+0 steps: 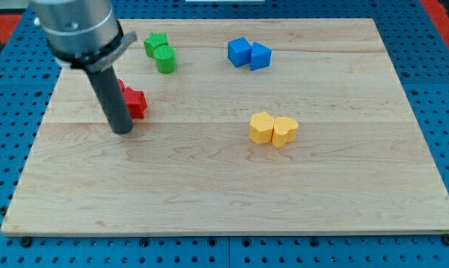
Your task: Separate the red star from the red circle
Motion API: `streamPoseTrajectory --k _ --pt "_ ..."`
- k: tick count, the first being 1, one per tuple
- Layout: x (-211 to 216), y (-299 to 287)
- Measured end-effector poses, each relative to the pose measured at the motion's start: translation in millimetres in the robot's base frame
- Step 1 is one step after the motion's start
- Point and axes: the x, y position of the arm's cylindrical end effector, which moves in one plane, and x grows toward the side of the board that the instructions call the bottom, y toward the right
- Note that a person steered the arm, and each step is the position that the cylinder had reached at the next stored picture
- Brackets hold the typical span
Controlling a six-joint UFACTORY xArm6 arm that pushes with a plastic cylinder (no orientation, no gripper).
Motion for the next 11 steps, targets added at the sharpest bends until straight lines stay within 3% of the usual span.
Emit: streamPoseTrajectory --k 2,3,4,5,6,7,8,9,10,11 --pt "-38.7 47.1" --pt "22.4 -22.7" --pt "2.0 -69.3" --pt "-38.4 3.6" --pt "-48.3 114.1" --pt "-46.0 116.9" --pt "-23.8 69.9" --pt "-71.1 87.4" --pt "-80.7 95.4" --pt "-67.5 50.9"
